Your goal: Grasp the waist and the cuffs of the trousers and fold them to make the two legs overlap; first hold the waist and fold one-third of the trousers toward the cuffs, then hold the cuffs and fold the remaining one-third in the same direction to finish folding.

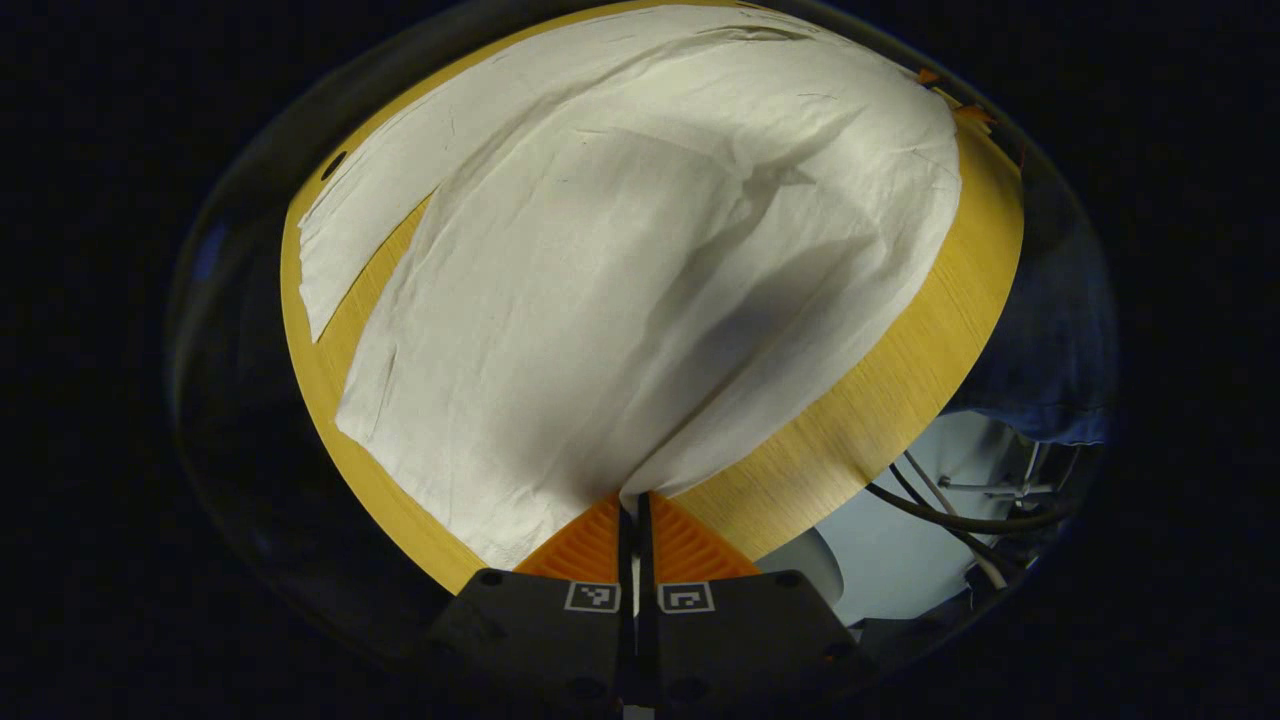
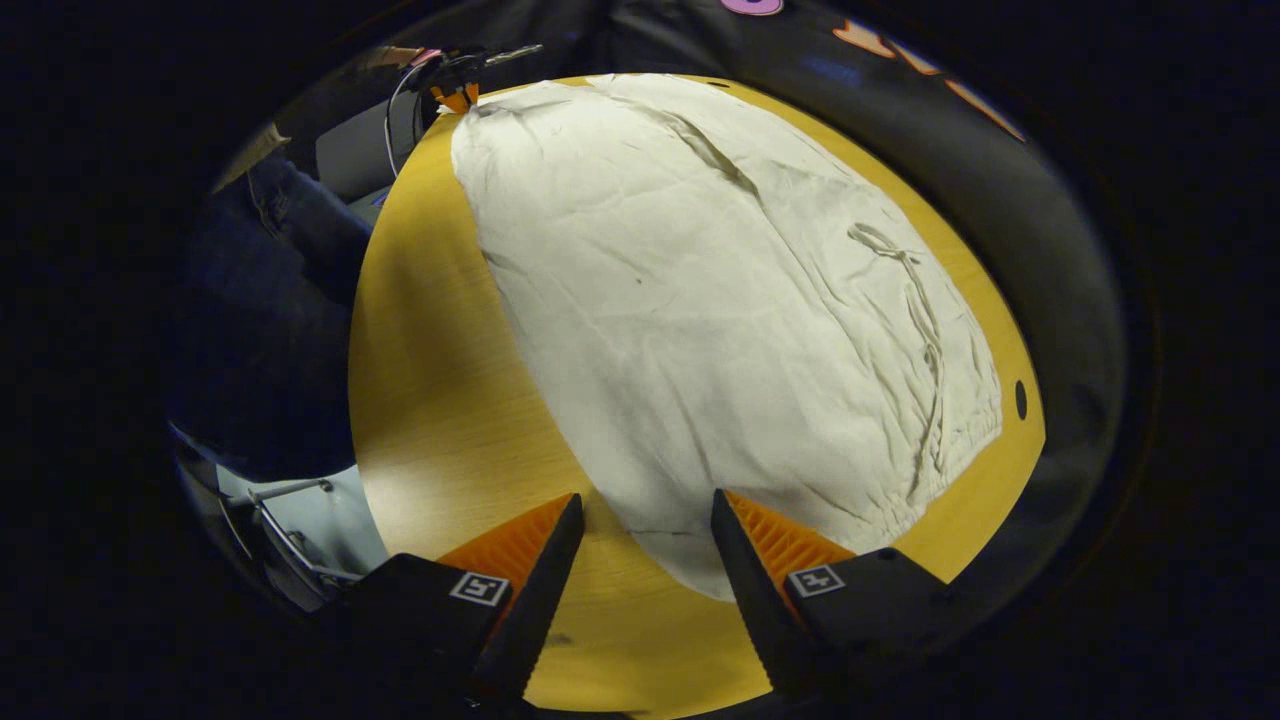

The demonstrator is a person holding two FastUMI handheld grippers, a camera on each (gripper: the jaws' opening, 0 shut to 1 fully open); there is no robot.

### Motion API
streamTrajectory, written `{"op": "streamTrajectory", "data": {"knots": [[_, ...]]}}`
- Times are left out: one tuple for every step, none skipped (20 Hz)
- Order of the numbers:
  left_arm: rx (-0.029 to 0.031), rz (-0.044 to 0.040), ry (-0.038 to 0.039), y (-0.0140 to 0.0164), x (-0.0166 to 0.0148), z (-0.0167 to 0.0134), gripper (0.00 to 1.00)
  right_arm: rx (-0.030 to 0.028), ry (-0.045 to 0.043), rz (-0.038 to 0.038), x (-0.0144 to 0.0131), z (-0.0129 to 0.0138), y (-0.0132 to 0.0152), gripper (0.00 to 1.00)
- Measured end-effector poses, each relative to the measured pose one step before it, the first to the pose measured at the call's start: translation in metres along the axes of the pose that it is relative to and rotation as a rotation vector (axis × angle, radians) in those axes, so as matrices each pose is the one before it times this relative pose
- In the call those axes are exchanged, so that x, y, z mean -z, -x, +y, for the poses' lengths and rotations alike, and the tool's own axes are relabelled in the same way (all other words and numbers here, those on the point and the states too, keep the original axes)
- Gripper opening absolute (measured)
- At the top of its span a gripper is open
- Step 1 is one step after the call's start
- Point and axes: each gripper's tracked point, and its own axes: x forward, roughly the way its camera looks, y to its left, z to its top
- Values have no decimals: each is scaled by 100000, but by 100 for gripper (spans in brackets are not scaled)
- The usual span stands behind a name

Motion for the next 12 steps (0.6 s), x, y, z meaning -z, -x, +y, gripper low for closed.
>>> {"op": "streamTrajectory", "data": {"knots": [[145,-18,174,-55,-104,-75,0,11,-1399,508,-24,-182,-181,84],[207,-31,-480,71,51,-30,0,236,205,725,-105,-64,-27,82],[70,-10,-529,-20,28,68,0,-106,391,1063,38,162,90,83],[1,-216,-330,27,-60,-119,0,-63,436,959,-25,41,12,81],[150,-58,-81,-74,-27,-17,0,191,-151,1085,-69,-53,73,74],[362,-81,108,82,28,-113,0,605,-909,677,-184,-5,46,70],[549,24,97,51,65,-55,0,485,-238,964,13,-136,141,58],[517,204,-66,-33,-33,-77,0,958,-40,216,-153,-100,147,54],[560,190,-628,21,177,113,0,938,-12,229,99,66,-83,40],[473,148,-1056,38,72,24,0,738,-575,42,-68,-19,90,32],[539,207,-985,60,-61,-140,0,1568,-885,506,152,-200,101,30],[627,206,-515,71,58,-125,0,678,-1717,702,-47,-136,183,20]]}}
